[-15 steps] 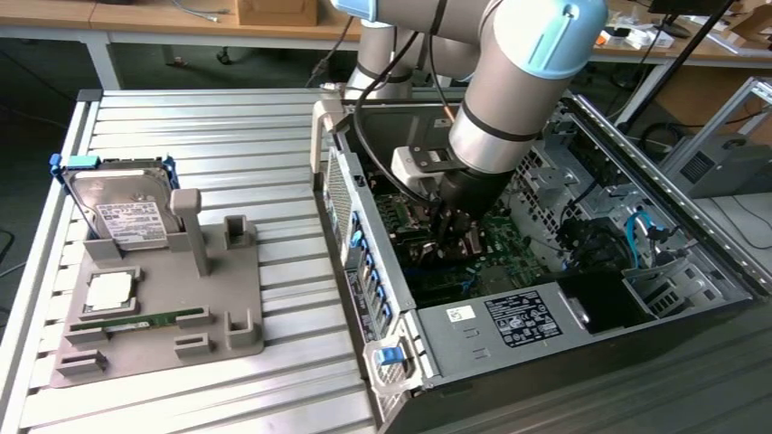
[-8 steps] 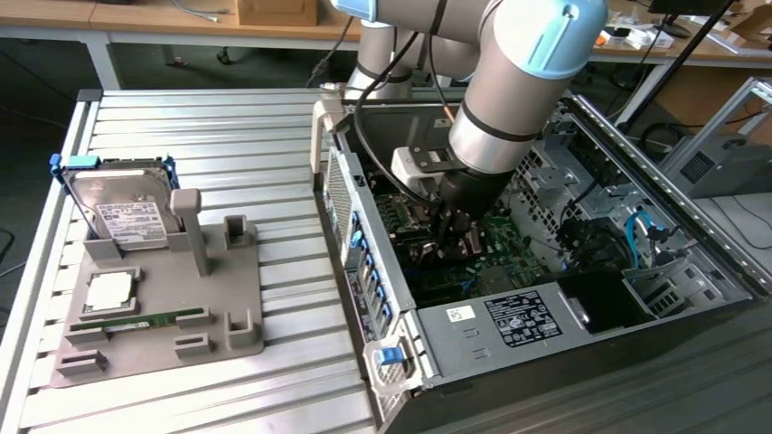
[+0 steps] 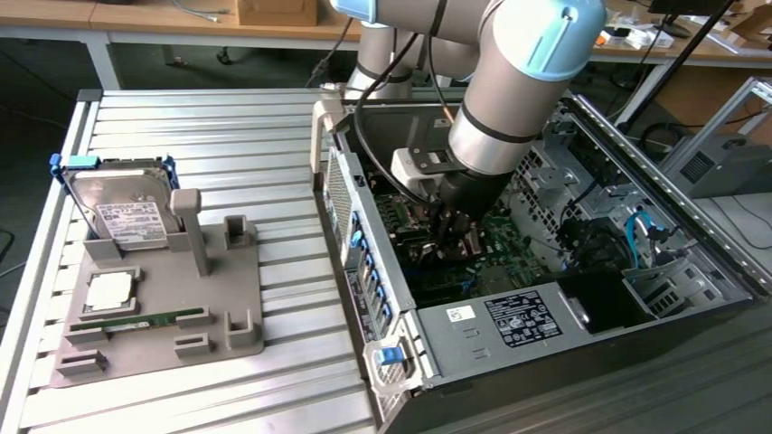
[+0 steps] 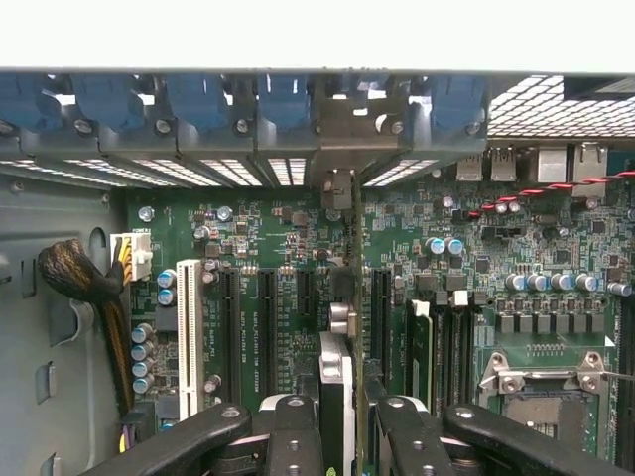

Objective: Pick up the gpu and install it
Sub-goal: 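Insert the gpu into the slot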

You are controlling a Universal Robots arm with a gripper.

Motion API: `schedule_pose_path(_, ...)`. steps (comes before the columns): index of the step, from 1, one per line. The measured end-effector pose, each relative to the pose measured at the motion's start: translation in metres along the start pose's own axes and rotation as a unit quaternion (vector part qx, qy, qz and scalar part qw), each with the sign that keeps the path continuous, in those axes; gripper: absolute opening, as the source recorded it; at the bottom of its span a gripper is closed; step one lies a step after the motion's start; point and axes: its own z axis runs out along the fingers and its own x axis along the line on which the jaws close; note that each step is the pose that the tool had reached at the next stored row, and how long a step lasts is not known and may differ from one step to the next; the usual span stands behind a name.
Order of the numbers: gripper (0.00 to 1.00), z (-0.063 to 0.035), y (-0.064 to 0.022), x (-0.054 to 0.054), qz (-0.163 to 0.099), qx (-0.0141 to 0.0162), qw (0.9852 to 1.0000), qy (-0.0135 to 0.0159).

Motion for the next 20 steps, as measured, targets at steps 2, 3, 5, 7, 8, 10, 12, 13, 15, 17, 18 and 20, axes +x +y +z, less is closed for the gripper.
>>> schedule_pose_path(2,0.27,0.0,0.0,0.0,0.0,0.0,1.0,0.0002)
schedule_pose_path(3,0.27,0.0,0.0,0.0,0.0,0.0,1.0,0.0003)
schedule_pose_path(5,0.27,0.0002,-0.0001,0.0,0.0,0.0001,1.0,0.0023)
schedule_pose_path(7,0.27,0.0002,-0.0001,0.0,0.0,0.0001,1.0,0.0045)
schedule_pose_path(8,0.27,0.0001,0.0,0.0,0.0,0.0,1.0,0.0052)
schedule_pose_path(10,0.27,0.0001,0.0,-0.0005,0.0,0.0001,1.0,0.0075)
schedule_pose_path(12,0.27,0.0001,0.0,-0.0014,0.0,0.0,0.9999,0.0101)
schedule_pose_path(13,0.27,0.0001,0.0,-0.0025,0.0,0.0,0.9999,0.0125)
schedule_pose_path(15,0.27,0.0002,-0.0002,-0.0042,0.0,0.0,0.9999,0.0154)
schedule_pose_path(17,0.27,0.0002,-0.0005,-0.0052,0.0,0.0,0.9999,0.0158)
schedule_pose_path(18,0.27,0.0002,-0.0005,-0.0054,0.0,0.0,0.9999,0.0157)
schedule_pose_path(20,0.27,0.0003,-0.0006,-0.0056,0.0,0.0001,0.9999,0.0165)
